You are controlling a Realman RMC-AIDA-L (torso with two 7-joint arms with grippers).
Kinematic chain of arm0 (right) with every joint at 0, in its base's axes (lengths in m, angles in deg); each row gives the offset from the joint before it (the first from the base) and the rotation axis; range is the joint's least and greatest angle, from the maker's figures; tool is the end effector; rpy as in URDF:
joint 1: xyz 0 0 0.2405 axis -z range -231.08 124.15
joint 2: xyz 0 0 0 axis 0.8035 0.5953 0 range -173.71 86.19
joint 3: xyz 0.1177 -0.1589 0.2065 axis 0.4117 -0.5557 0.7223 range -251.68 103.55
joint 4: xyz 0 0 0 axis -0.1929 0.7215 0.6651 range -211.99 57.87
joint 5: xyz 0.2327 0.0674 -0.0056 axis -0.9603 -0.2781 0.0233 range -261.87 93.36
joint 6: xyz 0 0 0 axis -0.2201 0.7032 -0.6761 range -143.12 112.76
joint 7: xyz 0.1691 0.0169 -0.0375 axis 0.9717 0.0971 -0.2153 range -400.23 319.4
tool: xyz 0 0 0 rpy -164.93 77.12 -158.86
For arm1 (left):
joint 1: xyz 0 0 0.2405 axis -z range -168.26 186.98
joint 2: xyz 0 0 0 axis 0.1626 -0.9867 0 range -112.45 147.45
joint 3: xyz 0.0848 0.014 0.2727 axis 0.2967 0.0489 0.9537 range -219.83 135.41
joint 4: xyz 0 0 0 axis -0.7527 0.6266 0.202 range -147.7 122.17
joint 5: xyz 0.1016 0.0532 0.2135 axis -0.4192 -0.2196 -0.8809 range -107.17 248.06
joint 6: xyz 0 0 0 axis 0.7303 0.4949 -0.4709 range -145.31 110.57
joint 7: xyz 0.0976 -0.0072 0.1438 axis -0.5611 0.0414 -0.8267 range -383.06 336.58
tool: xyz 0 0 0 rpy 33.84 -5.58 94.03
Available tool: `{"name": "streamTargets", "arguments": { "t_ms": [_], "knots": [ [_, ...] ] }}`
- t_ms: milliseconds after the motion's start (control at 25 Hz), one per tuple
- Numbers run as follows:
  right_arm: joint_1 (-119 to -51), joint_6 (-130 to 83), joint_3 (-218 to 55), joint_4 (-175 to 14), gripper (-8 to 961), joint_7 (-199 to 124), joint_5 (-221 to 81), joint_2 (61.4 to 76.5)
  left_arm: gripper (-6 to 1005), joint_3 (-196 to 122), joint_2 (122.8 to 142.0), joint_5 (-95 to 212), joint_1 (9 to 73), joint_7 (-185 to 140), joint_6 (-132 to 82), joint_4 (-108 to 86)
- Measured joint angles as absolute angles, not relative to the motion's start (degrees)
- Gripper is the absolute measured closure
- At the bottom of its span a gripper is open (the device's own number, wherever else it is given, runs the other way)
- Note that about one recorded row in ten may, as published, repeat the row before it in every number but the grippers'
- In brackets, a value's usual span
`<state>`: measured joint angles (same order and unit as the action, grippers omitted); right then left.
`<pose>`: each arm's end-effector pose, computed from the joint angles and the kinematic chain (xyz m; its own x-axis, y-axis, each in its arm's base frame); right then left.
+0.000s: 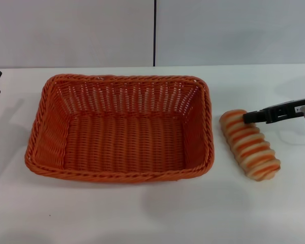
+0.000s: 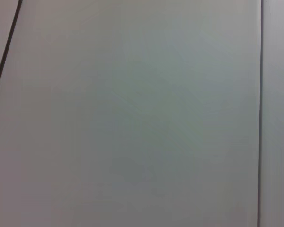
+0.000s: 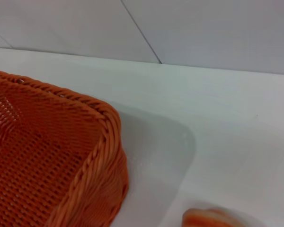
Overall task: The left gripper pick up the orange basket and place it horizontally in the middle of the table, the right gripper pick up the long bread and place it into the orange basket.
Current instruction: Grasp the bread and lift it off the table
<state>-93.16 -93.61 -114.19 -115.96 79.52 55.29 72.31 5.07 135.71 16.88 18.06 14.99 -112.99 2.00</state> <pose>0.3138 0.4316 -0.0295 0.5569 -0.8017 -0.2171 -0.8289 -0.5201 -0.2059 -0.3862 0.2713 0.0183 0.5185 -0.1972 0.8320 0.7219 -0.4205 -0.5495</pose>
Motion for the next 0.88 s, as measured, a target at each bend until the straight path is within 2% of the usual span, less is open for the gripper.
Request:
{"name": "streamTargets", "arguments": {
  "t_ms": [120, 360, 560, 880],
  "knots": [
    [-93.1, -93.4, -114.2, -116.0, 887, 79.6, 55.3, 72.53, 229, 5.1, 135.71, 16.9, 18.1, 15.0, -113.1, 2.0],
    [-93.3, -92.6, -114.4, -115.8, 692, 79.6, 55.6, 72.59, 229, 5.0, 135.71, 17.0, 18.1, 15.2, -113.2, 2.0],
    [-93.0, -91.6, -114.4, -115.5, 486, 79.6, 55.9, 72.61, 229, 5.0, 135.71, 17.0, 18.1, 15.2, -113.2, 2.0],
    [-94.2, -88.5, -114.4, -112.1, 544, 79.6, 57.9, 72.57, 229, 5.1, 135.72, 17.0, 18.3, 15.5, -113.3, 2.0]
  ]
}}
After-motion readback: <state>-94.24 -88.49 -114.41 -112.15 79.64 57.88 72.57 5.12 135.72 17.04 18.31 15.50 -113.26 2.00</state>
